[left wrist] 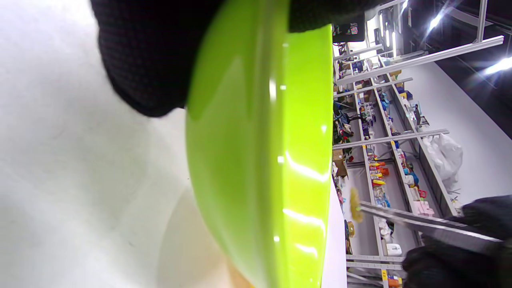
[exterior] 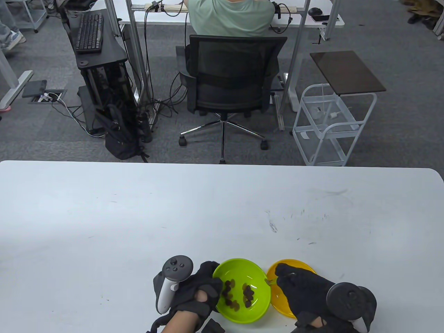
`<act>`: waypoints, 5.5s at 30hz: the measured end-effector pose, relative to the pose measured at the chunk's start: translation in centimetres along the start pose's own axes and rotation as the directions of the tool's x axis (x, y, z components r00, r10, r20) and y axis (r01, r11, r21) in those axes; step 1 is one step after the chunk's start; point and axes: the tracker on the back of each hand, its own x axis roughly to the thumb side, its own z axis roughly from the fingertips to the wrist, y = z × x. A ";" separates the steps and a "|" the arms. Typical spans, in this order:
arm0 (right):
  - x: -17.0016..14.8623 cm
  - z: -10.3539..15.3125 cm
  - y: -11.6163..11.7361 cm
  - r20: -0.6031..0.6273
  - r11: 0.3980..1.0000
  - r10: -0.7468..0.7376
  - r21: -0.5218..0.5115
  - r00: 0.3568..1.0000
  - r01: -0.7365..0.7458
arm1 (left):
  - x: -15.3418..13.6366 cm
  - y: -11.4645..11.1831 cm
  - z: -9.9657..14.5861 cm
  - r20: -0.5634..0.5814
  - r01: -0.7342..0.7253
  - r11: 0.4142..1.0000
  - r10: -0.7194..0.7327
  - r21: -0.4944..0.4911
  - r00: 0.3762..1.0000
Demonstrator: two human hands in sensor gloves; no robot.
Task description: Pick raisins with tweezers into bowl
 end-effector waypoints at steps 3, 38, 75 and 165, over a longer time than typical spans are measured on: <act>-2.4 -0.3 0.1 -0.077 0.997 0.070 0.019 0.995 -0.069 | 0.0 0.0 0.0 -0.002 0.000 1.000 0.000 -0.001 1.000; 3.6 0.8 4.3 0.087 0.990 -0.021 0.140 0.996 0.009 | 0.1 -0.2 0.2 0.008 -0.008 1.000 0.008 0.012 1.000; 3.7 0.6 5.0 0.121 0.989 0.033 0.141 0.992 -0.050 | 0.2 -0.4 0.1 0.018 -0.001 1.000 0.001 0.012 1.000; 0.5 -0.1 0.7 0.084 0.979 -0.114 0.179 0.990 0.098 | 0.2 -0.6 0.0 0.010 0.014 1.000 -0.014 -0.011 1.000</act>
